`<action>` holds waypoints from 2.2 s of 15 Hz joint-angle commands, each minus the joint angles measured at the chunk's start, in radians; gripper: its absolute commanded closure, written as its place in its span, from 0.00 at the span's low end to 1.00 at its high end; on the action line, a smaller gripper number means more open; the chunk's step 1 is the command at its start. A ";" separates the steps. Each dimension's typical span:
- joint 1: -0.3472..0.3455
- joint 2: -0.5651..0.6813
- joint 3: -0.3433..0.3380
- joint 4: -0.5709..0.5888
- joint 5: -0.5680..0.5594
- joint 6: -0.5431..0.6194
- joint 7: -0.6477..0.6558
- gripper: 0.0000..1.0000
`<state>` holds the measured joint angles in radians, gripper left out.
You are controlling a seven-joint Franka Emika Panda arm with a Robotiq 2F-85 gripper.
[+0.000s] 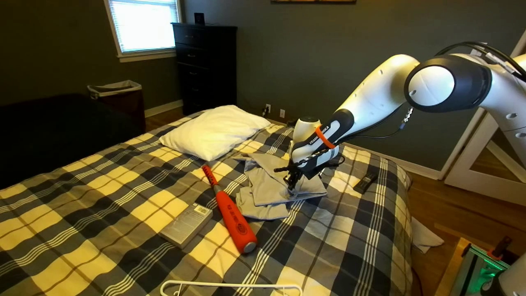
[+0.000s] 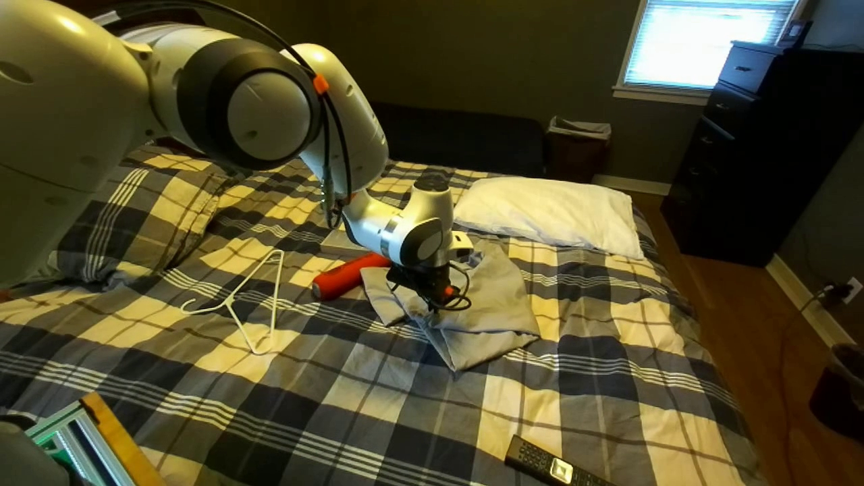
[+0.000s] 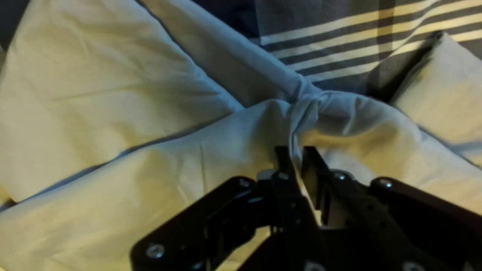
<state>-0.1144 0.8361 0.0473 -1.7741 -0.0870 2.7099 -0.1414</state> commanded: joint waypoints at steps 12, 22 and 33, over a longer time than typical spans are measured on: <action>-0.038 0.038 0.040 0.038 0.051 -0.023 -0.051 0.43; -0.047 0.015 0.046 0.030 0.060 -0.018 -0.051 1.00; -0.120 -0.149 -0.018 -0.029 0.090 0.162 -0.025 0.99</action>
<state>-0.2441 0.6882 0.0369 -1.8026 -0.0059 2.8731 -0.1628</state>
